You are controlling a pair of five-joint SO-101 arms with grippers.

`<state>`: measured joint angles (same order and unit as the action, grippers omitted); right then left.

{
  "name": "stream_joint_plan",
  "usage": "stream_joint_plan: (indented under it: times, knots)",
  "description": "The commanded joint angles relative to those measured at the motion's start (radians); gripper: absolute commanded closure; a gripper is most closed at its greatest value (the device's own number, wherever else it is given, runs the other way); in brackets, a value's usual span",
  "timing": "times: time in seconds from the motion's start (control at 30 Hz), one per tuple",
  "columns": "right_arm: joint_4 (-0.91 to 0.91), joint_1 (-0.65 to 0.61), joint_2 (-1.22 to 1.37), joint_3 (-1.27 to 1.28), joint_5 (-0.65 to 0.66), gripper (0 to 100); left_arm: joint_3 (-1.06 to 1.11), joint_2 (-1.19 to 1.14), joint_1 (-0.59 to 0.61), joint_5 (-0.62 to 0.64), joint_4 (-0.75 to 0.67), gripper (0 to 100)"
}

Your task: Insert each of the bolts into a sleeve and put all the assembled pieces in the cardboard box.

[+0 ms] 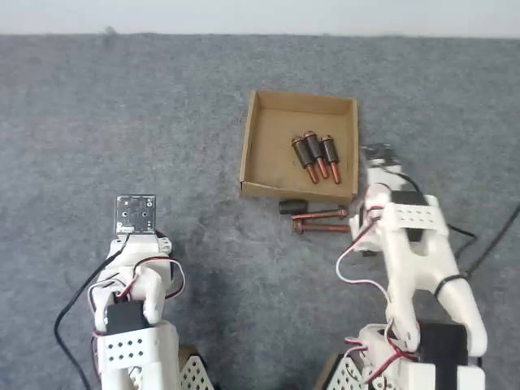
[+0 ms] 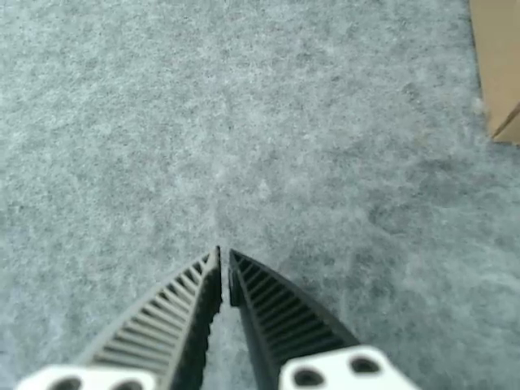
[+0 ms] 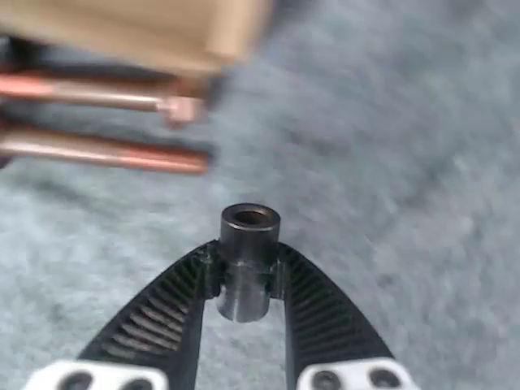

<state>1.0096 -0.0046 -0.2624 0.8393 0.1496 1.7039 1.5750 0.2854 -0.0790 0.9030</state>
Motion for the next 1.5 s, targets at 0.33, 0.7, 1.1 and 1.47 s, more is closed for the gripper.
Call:
stream_joint_plan:
  times: [0.33,0.7,1.1,1.47]
  knots:
    - [-0.101,0.277,-0.053,-0.044,-0.091,96.7,-0.012,0.011,0.005,-0.011,0.005,99]
    - [-0.134,0.332,0.104,-0.075,-0.083,96.8,-0.013,0.011,-0.091,-0.002,-0.181,99]
    - [-0.05,0.337,0.245,-0.203,-0.083,96.8,-0.308,0.005,-0.318,0.295,-0.015,99]
    - [-0.054,0.337,0.245,-0.204,-0.083,96.8,-0.461,-0.066,-0.543,0.471,-0.018,99]
